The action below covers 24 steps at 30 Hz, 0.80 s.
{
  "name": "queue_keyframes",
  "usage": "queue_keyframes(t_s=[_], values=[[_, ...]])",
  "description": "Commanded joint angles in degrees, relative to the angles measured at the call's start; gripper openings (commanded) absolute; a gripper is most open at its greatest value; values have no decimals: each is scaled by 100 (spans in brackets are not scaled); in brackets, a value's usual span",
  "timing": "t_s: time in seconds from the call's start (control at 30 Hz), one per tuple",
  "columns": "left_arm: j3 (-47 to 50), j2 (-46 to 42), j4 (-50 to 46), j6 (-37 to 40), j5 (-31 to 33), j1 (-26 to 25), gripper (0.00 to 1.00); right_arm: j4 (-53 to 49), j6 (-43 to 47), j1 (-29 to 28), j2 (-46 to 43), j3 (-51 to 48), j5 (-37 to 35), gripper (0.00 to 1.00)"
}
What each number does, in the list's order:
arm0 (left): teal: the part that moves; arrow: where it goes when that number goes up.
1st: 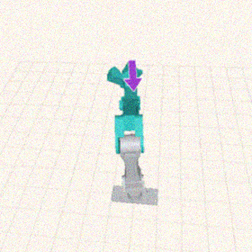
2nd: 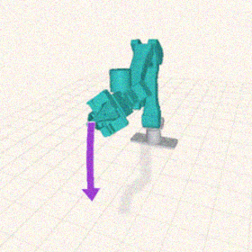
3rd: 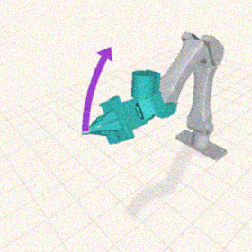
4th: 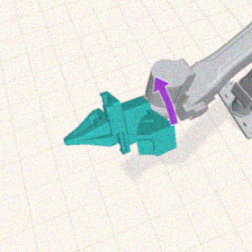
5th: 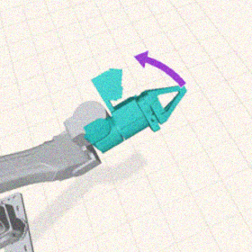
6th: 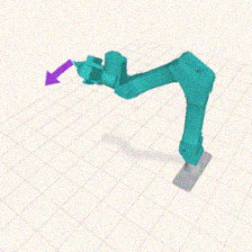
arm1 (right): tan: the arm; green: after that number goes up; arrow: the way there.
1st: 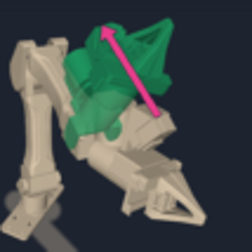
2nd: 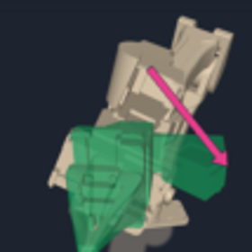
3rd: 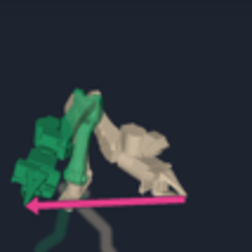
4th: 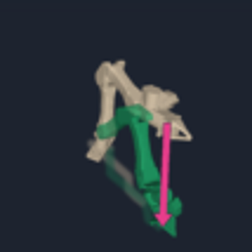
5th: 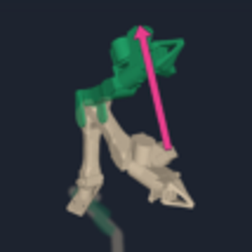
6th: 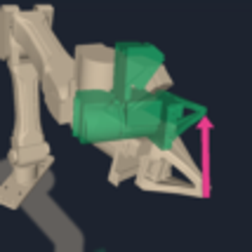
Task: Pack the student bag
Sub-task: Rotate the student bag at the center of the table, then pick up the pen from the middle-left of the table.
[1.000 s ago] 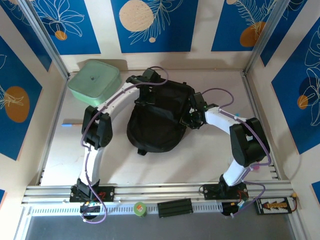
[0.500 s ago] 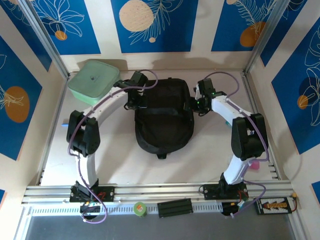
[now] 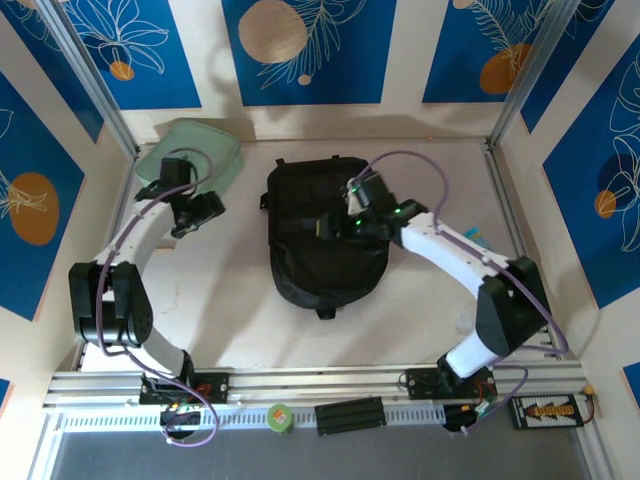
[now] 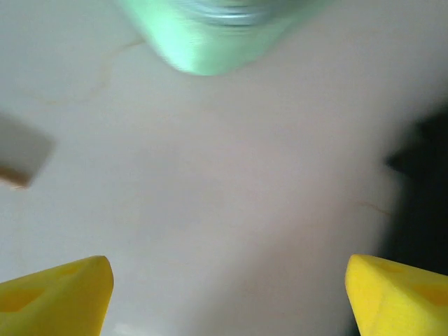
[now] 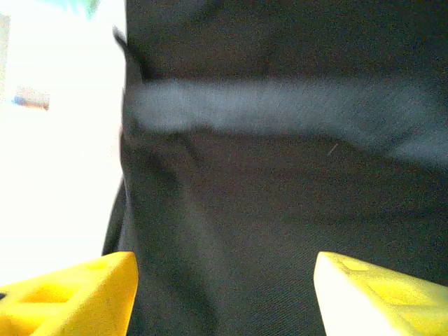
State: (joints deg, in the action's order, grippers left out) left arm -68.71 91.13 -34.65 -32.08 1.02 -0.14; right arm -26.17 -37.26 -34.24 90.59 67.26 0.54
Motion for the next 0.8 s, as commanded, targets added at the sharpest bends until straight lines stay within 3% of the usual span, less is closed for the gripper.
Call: queue_keyframes(t_s=[0.0, 0.17, 0.4, 0.53, 0.77], values=[[226, 80, 187, 89, 371, 356, 86, -44, -662, -91, 310, -247, 23, 67], [161, 596, 320, -37, 554, 980, 84, 19, -683, 65, 549, -600, 34, 67], [-434, 1473, 100, -238, 747, 1763, 69, -327, -521, 648, 453, -1205, -342, 66], [-501, 1696, 268, -284, 628, 1910, 62, -314, -425, 918, 217, -1306, -340, 66], [-903, 2324, -26, -541, 668, 1926, 56, -428, -458, 864, 274, -1024, -394, 66]])
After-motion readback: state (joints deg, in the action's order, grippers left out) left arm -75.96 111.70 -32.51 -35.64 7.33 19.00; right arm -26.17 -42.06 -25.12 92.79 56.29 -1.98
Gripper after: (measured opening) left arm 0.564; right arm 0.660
